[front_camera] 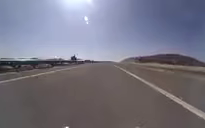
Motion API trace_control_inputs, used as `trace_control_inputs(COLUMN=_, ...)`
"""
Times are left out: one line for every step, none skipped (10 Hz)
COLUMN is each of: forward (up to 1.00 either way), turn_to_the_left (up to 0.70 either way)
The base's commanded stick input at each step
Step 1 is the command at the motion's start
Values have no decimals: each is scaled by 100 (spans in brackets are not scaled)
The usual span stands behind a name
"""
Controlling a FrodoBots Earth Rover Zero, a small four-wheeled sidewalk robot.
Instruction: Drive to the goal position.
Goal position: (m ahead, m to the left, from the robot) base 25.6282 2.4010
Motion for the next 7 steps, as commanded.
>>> trace_control_inputs(forward=100, turn_to_the_left=0)
trace_control_inputs(forward=100, turn_to_the_left=0)
trace_control_inputs(forward=100, turn_to_the_left=0)
trace_control_inputs(forward=100, turn_to_the_left=0)
trace_control_inputs(forward=100, turn_to_the_left=0)
trace_control_inputs(forward=100, turn_to_the_left=0)
trace_control_inputs(forward=100, turn_to_the_left=0)
